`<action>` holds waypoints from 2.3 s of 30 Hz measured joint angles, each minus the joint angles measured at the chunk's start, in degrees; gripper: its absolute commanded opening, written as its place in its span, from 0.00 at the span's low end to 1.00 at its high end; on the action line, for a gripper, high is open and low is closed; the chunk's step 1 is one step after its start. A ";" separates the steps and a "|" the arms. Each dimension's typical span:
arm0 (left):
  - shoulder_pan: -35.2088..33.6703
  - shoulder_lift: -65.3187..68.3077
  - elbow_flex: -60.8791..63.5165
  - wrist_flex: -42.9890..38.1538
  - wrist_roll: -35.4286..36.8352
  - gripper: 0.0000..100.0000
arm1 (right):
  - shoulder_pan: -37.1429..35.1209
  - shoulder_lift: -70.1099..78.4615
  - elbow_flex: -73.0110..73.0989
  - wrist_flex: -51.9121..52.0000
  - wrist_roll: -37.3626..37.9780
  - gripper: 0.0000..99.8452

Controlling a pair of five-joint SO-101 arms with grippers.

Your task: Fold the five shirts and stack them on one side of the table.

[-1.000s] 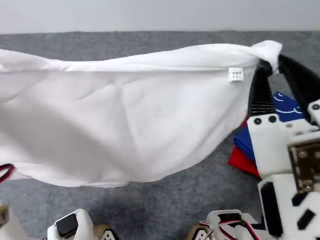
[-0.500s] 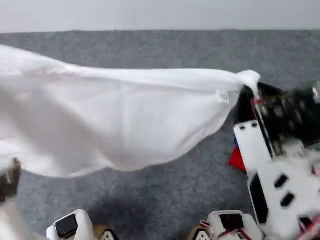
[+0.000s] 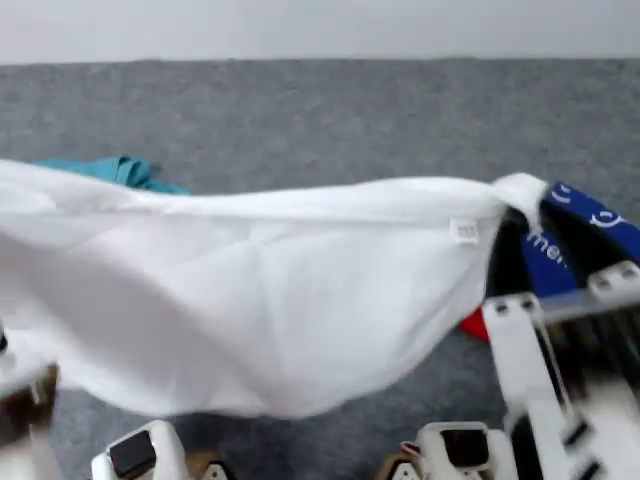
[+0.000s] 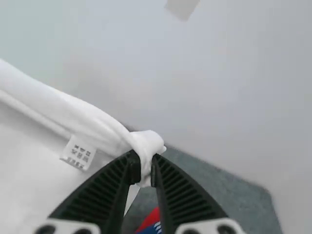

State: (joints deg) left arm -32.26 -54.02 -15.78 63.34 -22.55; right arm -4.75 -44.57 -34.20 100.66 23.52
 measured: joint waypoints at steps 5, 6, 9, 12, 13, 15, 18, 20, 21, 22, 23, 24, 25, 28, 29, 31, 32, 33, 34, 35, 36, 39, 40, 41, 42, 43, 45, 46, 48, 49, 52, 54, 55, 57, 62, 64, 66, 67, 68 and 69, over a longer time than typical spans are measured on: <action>7.12 0.35 16.44 -4.22 -5.36 0.01 | 0.00 7.74 11.43 -3.34 0.00 0.01; 8.88 0.88 20.31 -5.27 -7.03 0.01 | 0.00 9.67 13.89 -5.10 0.00 0.01; 12.92 3.87 32.00 -10.90 -9.14 0.01 | 0.00 15.82 21.98 -12.13 0.00 0.01; 15.30 8.44 42.46 -18.90 -9.49 0.01 | 0.09 21.54 28.40 -20.40 0.00 0.01; 15.91 10.37 45.10 -21.71 -9.49 0.01 | 0.18 23.65 29.89 -23.03 0.00 0.01; 16.70 15.30 48.26 -27.52 -9.49 0.01 | 0.18 28.13 31.47 -28.40 0.00 0.01; 17.49 24.09 48.53 -34.99 -9.41 0.01 | 0.18 34.90 32.00 -35.87 0.00 0.01; 17.85 30.07 47.91 -38.68 -9.41 0.01 | 0.53 39.47 32.00 -40.53 0.00 0.01; 17.85 33.49 46.51 -39.82 -9.41 0.01 | 0.79 41.41 32.00 -42.90 0.00 0.01; 17.85 36.57 44.57 -40.79 -9.41 0.01 | 1.05 43.16 32.00 -45.54 0.00 0.01; 17.93 39.91 42.37 -41.41 -9.32 0.01 | 1.23 44.92 32.00 -48.00 0.00 0.01; 17.93 43.08 39.74 -41.85 -9.32 0.01 | 1.32 46.33 32.00 -50.37 0.00 0.01; 17.93 46.24 36.92 -42.11 -9.32 0.01 | 1.41 47.65 32.00 -52.92 0.00 0.01; 17.93 55.47 28.04 -42.20 -9.49 0.01 | 1.41 51.60 32.00 -60.31 0.00 0.01; 17.93 58.20 25.14 -42.20 -9.49 0.01 | 1.41 53.01 32.00 -62.68 0.00 0.01; 17.93 62.95 19.60 -42.20 -9.67 0.01 | 1.41 56.18 31.30 -66.73 0.00 0.01; 18.02 64.88 17.14 -42.20 -9.67 0.01 | 1.41 58.02 29.89 -68.13 0.00 0.01; 18.02 66.55 14.77 -41.85 -9.67 0.01 | 1.41 59.78 28.40 -69.36 0.00 0.01; 18.11 67.78 12.66 -41.23 -9.67 0.01 | 1.41 61.54 26.46 -70.15 0.00 0.01; 18.20 68.66 10.73 -40.00 -9.67 0.01 | 1.41 63.38 24.35 -70.51 0.00 0.01; 18.29 69.27 8.97 -38.59 -9.76 0.01 | 1.41 65.32 22.15 -70.86 0.00 0.01; 18.37 69.80 5.98 -33.58 -10.02 0.01 | 1.41 71.12 16.26 -70.95 0.00 0.01; 18.37 69.80 5.45 -32.00 -10.02 0.01 | 1.41 72.88 14.51 -70.95 0.00 0.01; 18.37 69.80 5.19 -30.42 -10.02 0.01 | 1.41 74.29 13.01 -70.95 0.00 0.01; 18.37 69.80 5.10 -28.57 -10.02 0.01 | 1.41 75.34 11.87 -70.68 0.00 0.01; 18.37 69.80 4.84 -26.64 -10.20 0.01 | 1.41 76.04 10.90 -69.80 0.00 0.01; 18.29 69.80 4.75 -21.80 -11.96 0.01 | 1.41 76.40 9.67 -66.99 0.00 0.01; 18.29 69.80 4.75 -18.99 -13.36 0.01 | 1.41 76.40 9.14 -64.97 0.00 0.01; 18.29 69.80 4.75 -12.75 -15.74 0.01 | 1.41 76.40 8.62 -60.22 0.00 0.01; 18.29 69.80 4.75 -9.49 -16.44 0.01 | 1.41 76.40 8.53 -57.67 0.00 0.01; 18.20 69.80 4.75 0.00 -17.32 0.01 | 1.49 76.40 8.53 -49.23 0.00 0.01; 18.20 69.71 4.75 6.33 -17.32 0.01 | 1.49 76.31 8.53 -43.52 0.00 0.01; 18.20 69.19 4.75 9.58 -17.32 0.01 | 1.49 75.96 8.53 -40.79 0.00 0.01; 18.20 67.52 4.75 15.30 -17.58 0.01 | 1.49 74.90 8.53 -35.78 0.18 0.01; 18.81 62.15 4.66 28.84 -22.51 0.01 | 1.58 72.18 8.53 -24.00 4.92 0.01; 19.25 59.96 4.66 33.67 -23.47 0.01 | 1.58 71.56 8.53 -19.34 5.54 0.01; 19.25 57.23 5.89 34.90 -23.74 0.01 | 1.58 71.30 8.53 -14.77 5.89 0.01; 19.25 55.56 7.47 35.08 -23.74 0.01 | 1.58 71.21 8.53 -12.48 6.07 0.01; 19.25 53.80 9.58 35.34 -23.74 0.01 | 1.58 71.21 8.53 -10.37 6.07 0.01; 19.25 51.96 12.22 35.52 -23.82 0.01 | 1.58 71.21 8.53 -8.44 6.15 0.01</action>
State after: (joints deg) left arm -13.01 -2.07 -3.56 98.86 -46.37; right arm -3.16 26.64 -25.67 92.22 29.67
